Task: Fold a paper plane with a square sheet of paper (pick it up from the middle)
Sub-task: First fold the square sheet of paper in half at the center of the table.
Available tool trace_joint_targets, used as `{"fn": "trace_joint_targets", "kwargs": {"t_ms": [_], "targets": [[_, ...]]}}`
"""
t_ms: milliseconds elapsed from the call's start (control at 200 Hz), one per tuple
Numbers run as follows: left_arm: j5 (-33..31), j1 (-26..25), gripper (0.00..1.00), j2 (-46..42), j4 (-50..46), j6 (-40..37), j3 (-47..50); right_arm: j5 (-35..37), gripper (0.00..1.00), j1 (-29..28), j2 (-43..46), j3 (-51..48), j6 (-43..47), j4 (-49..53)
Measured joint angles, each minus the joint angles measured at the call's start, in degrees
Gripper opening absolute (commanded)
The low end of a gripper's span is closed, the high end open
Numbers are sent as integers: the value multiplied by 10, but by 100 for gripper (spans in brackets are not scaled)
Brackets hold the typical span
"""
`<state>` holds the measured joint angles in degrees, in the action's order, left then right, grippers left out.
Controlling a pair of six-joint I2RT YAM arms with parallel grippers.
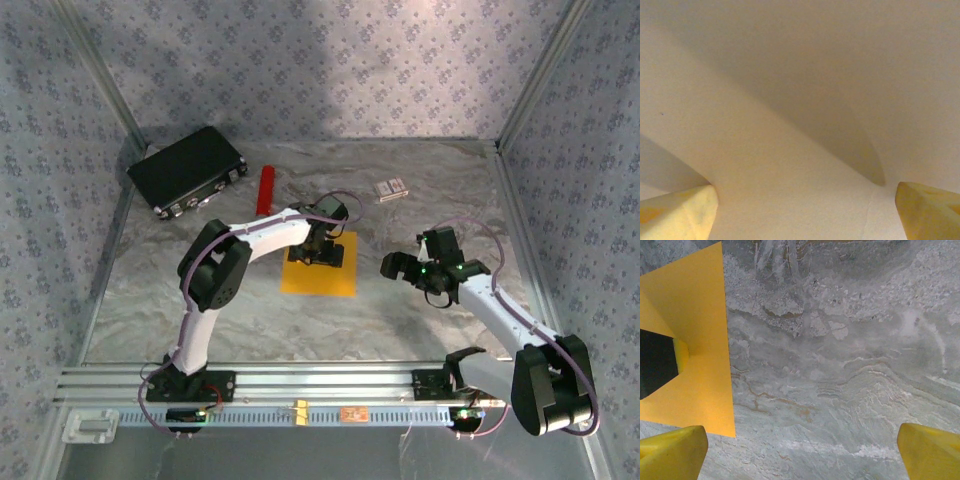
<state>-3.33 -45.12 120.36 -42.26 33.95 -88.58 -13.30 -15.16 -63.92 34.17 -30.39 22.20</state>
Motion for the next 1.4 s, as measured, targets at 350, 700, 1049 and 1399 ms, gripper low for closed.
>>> {"fn": "trace_joint_targets", "kwargs": {"t_ms": [350,700,1049,1399], "targets": [[-10,-4,89,1,0,0,0,7,99,-2,0,8,0,4],[-12,-4,87,2,-1,0,0,13,99,-3,0,8,0,6],[-13,-4,89,6,-8,0,-7,20,99,-4,0,10,-1,10],[-3,-9,91,10,-15,0,-26,20,99,-5,0,11,-1,15]]}}
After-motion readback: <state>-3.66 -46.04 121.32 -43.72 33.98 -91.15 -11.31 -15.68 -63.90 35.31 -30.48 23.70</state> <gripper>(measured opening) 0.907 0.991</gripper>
